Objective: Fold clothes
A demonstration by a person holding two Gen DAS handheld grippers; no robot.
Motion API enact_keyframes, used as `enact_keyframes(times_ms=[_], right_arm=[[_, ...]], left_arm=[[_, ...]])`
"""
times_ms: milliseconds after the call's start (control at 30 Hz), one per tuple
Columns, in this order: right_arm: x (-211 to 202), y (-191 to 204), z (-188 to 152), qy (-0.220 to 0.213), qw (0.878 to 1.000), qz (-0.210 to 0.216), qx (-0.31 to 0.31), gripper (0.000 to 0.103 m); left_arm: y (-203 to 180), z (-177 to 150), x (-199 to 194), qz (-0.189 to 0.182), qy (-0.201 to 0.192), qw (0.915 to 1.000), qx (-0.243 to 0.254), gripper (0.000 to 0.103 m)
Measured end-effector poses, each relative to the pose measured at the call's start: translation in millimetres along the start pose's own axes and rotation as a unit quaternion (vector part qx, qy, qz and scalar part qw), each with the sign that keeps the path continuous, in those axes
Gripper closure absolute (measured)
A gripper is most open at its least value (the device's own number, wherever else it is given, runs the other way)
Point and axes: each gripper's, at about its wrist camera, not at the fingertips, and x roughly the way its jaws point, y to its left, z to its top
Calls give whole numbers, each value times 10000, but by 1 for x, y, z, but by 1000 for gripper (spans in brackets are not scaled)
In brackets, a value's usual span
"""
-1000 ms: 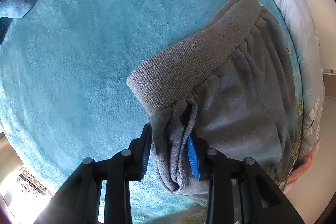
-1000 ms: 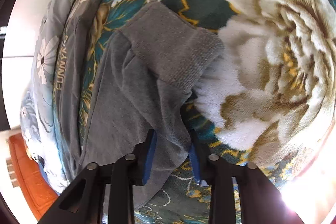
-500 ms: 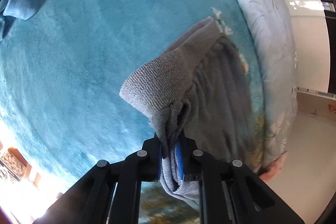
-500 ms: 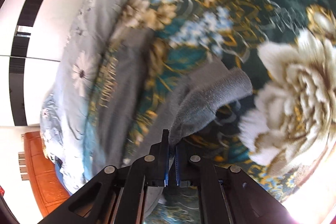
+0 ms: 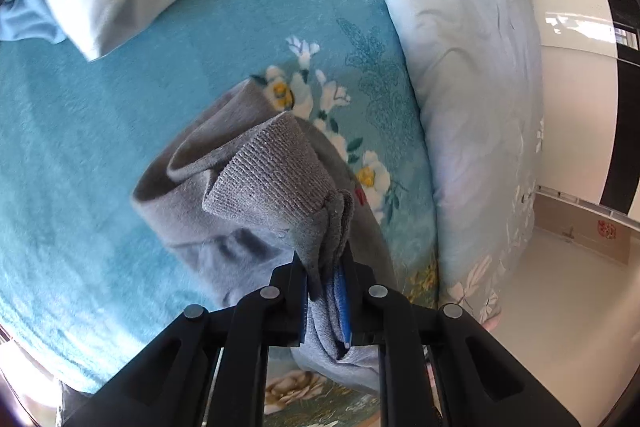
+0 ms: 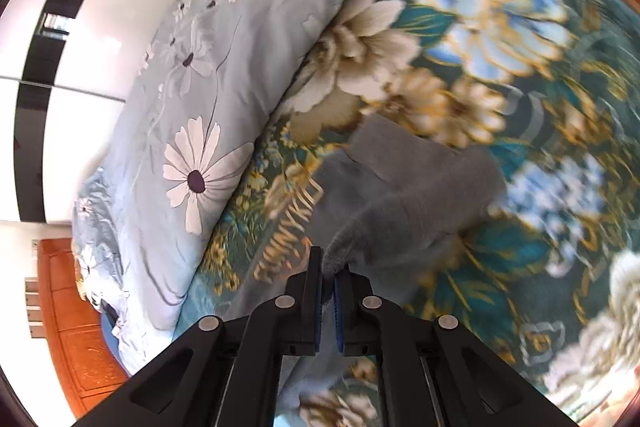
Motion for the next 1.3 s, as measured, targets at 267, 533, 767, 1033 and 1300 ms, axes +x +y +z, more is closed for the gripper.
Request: enact_keyframes(times_ms=[267,533,767,1033,1300], right_arm=[[73,29,30,393,9980,-471,-156,98],[114,29,36,614,9949,-782,-164,95],[116,29,30,566,9944,-841,-308,91],[75,54,10,207,9938,-423,-1005,42],[24,-18,-36,-325,9983,-315,-370,35]], left_arm=[[-26,40,55,370,-71,9992,109,88],[-31,46,83,637,-60,9976,247,75],[-42,38,79,374,-8,9987,334,39],[-66,-7,43,778,-273,9844,1554,31],[25,-44,20,1373,-851,9850,615,29]])
